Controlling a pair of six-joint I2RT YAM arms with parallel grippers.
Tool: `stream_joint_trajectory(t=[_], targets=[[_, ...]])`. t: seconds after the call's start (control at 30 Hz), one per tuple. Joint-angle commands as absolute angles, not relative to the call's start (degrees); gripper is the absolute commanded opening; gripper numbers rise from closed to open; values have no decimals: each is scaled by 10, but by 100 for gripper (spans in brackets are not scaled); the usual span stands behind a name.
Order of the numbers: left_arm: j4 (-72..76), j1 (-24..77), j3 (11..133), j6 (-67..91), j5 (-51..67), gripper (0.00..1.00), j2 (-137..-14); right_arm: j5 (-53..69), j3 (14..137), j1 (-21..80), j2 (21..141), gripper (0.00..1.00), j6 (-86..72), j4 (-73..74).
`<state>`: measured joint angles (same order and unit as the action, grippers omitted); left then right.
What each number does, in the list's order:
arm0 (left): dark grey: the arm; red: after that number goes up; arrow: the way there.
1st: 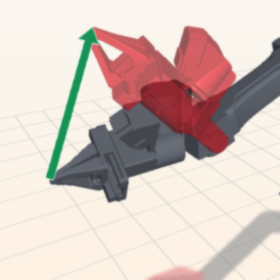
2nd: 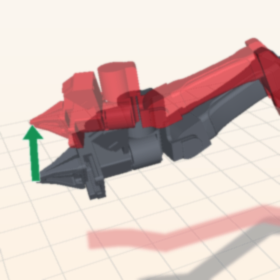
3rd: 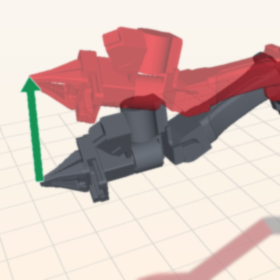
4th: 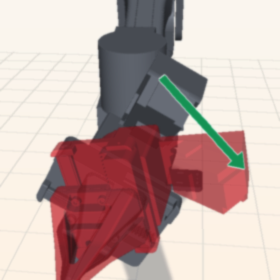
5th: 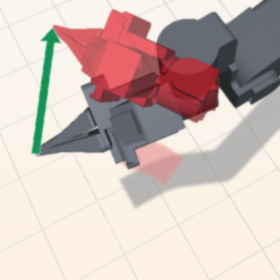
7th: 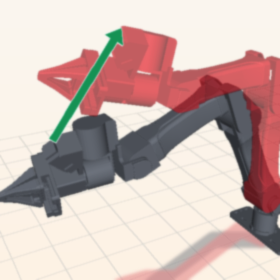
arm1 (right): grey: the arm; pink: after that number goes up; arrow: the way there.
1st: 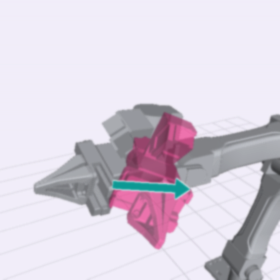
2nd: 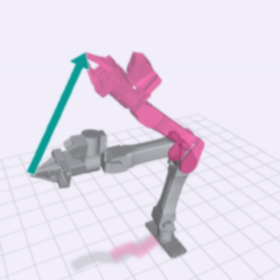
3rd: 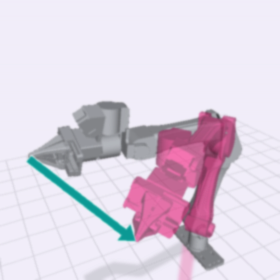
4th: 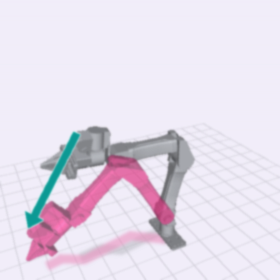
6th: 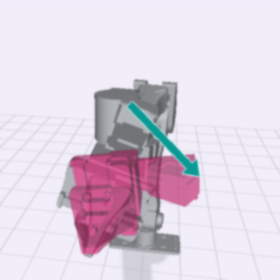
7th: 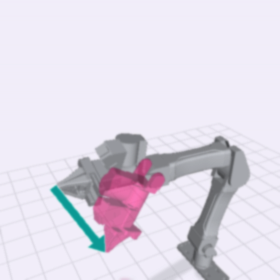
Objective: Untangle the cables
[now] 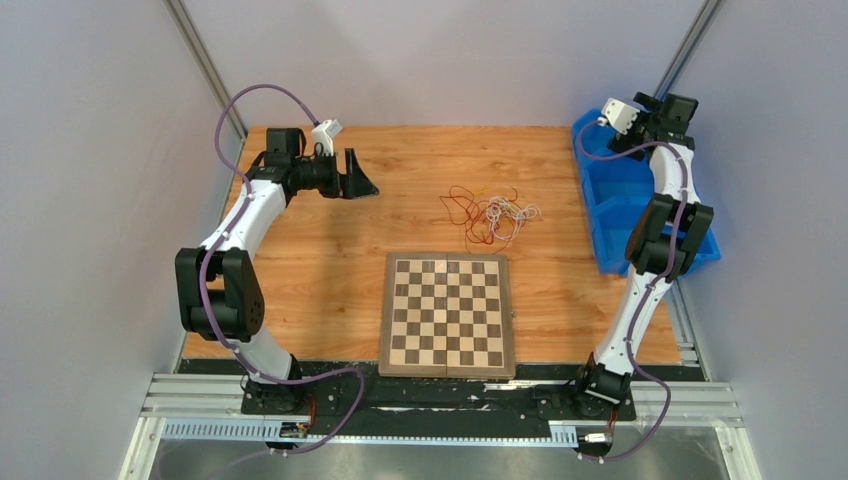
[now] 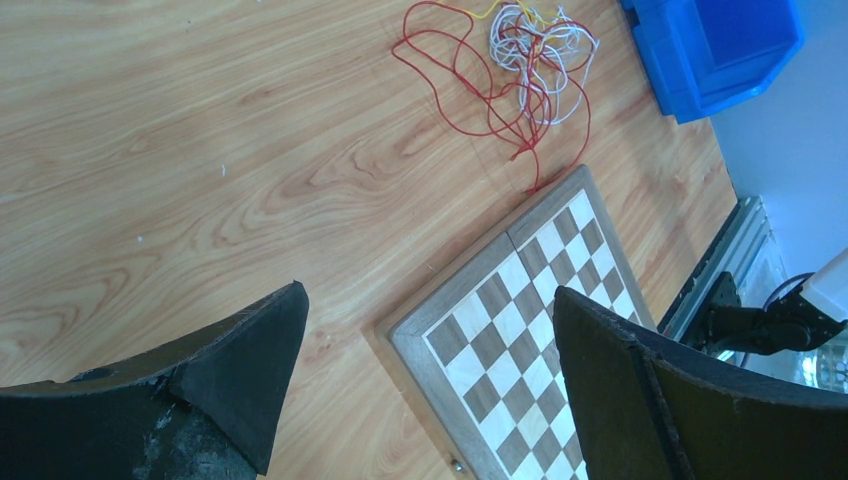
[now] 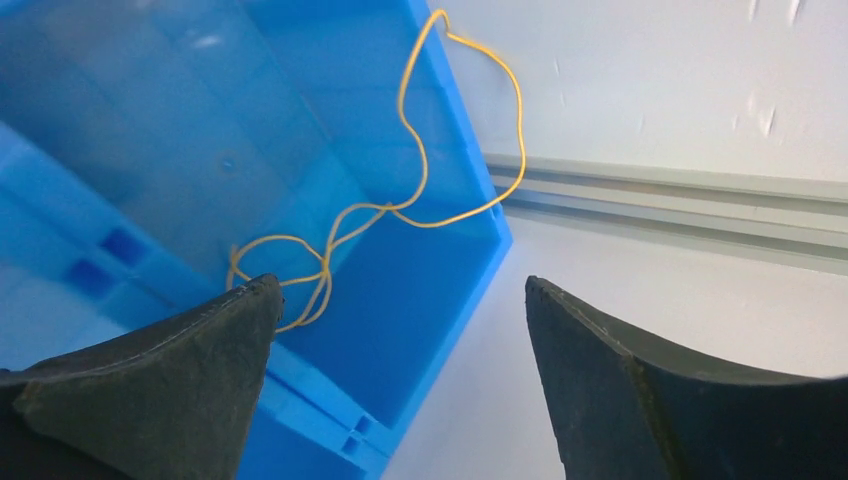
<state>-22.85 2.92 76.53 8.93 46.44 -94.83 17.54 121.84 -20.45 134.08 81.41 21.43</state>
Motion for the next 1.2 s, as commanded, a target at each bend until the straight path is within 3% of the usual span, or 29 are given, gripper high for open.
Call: stream_joint_trajectory(t=[0.0,0.17,0.43,1.0,1.17], targets=[[-206,27,759,95,478,100,-918,256,1164,-207,1279,98,769,258],[-206,27,753,93,481,100,-913,305,1164,-209,1252,99,661,262],[-198,27,751,103,489,100,-918,255,1351,-192,1359,94,329,260],[-217,27,753,92,474,100,-909,124,1385,-162,1507,82,402,15],[-222,27,755,90,468,100,-908,130,1380,-161,1527,72,451,-19]])
